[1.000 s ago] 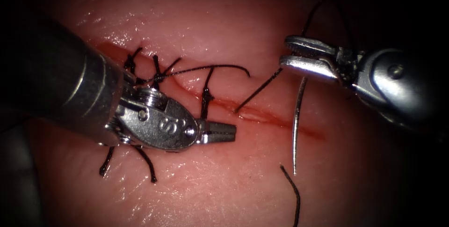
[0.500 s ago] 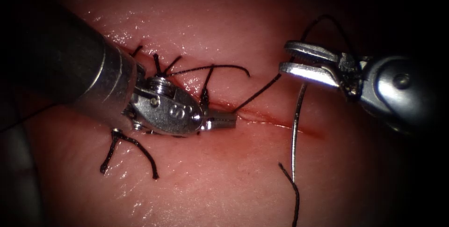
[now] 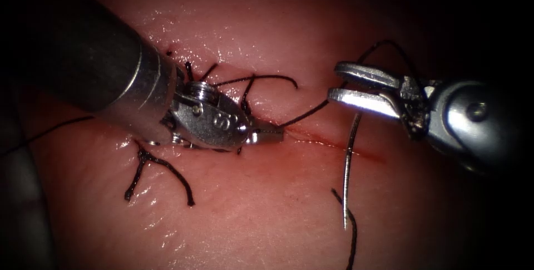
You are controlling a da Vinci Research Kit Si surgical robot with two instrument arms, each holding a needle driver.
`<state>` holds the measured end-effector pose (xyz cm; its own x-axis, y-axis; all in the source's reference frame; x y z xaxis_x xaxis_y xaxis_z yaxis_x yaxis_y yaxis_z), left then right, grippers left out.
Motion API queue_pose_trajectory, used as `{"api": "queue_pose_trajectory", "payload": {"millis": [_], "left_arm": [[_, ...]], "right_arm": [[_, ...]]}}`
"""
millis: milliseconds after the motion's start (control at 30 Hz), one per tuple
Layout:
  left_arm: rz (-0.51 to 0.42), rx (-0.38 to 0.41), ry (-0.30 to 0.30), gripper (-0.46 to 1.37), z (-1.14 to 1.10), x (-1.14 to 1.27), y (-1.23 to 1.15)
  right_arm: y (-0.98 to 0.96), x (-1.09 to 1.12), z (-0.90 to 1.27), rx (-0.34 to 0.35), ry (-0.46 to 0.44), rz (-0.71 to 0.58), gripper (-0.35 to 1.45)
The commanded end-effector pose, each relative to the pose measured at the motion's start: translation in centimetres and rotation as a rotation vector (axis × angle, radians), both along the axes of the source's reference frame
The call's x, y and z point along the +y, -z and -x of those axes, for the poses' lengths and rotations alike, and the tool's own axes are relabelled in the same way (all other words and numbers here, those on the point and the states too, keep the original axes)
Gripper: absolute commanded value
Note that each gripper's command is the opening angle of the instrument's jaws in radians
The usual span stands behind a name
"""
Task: Wound Closure
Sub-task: Insert the left gripper into the incision
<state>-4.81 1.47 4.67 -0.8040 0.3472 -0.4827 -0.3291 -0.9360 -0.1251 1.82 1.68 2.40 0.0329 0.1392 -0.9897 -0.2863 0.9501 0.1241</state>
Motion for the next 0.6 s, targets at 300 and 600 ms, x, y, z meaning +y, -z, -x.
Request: {"api": "queue_pose_trajectory", "payload": {"millis": [300, 600], "left_arm": [[0.001, 0.093, 0.028, -0.24, 0.10, 0.13, 0.01], [-0.040, 0.141, -0.019, -0.35, 0.13, 0.20, -0.03]], "right_arm": [[-0.01, 0.00, 0.02, -0.001, -0.006, 0.001, -0.35], [-0.02, 0.00, 0.02, 0.001, -0.003, 0.002, -0.35]]}}
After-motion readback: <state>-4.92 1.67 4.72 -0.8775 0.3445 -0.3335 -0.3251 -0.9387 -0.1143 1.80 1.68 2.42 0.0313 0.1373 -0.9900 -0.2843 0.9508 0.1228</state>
